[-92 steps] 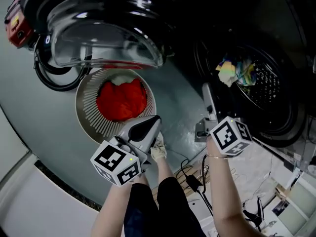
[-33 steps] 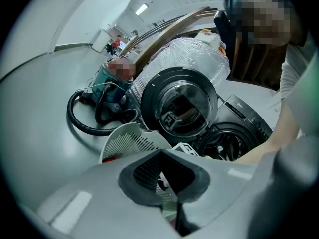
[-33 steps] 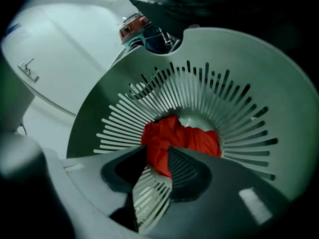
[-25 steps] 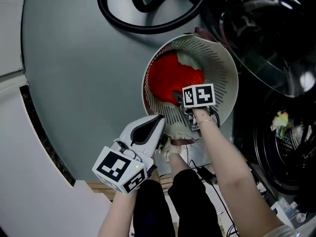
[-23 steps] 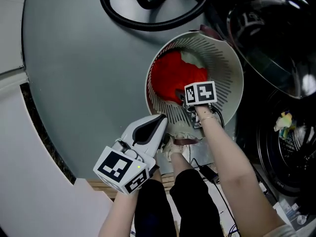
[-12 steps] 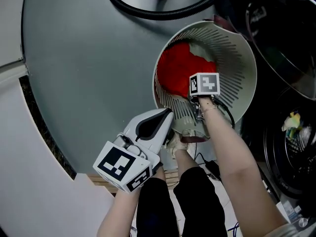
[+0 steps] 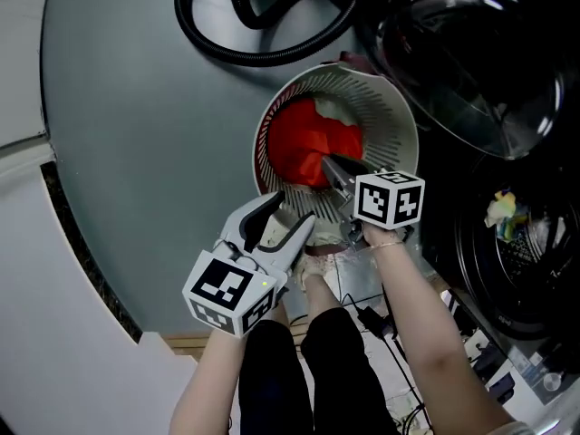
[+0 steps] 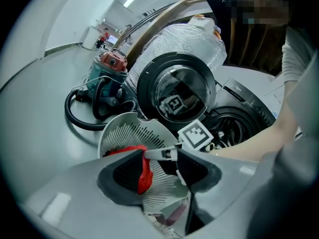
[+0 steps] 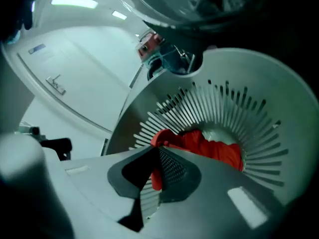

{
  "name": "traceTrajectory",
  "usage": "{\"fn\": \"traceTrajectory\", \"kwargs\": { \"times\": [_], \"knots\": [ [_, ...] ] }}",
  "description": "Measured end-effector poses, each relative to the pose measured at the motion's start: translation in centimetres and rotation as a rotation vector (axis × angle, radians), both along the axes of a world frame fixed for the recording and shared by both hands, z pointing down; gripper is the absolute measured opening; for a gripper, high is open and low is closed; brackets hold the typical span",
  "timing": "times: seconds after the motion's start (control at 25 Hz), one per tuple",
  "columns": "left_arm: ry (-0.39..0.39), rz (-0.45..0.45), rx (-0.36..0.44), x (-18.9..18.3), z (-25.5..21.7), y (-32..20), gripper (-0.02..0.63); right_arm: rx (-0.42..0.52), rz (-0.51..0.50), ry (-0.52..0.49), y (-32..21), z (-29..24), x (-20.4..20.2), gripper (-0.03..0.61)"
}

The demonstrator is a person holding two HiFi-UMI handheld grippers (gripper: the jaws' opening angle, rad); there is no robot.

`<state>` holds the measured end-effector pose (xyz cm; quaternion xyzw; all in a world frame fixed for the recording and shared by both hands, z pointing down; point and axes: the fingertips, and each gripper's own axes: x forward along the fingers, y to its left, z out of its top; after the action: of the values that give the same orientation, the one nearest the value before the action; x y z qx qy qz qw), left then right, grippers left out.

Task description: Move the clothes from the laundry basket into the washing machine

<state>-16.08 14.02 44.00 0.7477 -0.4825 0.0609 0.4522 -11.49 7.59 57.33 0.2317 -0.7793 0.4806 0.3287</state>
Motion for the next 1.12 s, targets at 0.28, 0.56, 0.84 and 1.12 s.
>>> {"fn": "traceTrajectory", "kwargs": {
  "times": [0.28,0.56,0.84,1.12],
  "knots": [
    [-0.093,0.078,-0.004,2.0,-4.1,-1.9,0.288,0.151,0.028,-0.223,-1.6,-15.7,1.2,0.046],
    [-0.099,0.230,0.069,7.1,-7.8,-5.7,0.324,0.387,0.059,-0.370,-1.4,-28.8,5.9,0.044],
    [-0.036,0.416,0.131,13.3,-10.0,-7.9,0.324,0.510,0.122,-0.459,-1.5,-36.0,11.0,0.044],
    [-0.050,0.452,0.104,15.4,-10.2,-9.1,0.026,0.592,0.242,-0.444,-1.9,-37.7,16.5,0.044]
  ]
}}
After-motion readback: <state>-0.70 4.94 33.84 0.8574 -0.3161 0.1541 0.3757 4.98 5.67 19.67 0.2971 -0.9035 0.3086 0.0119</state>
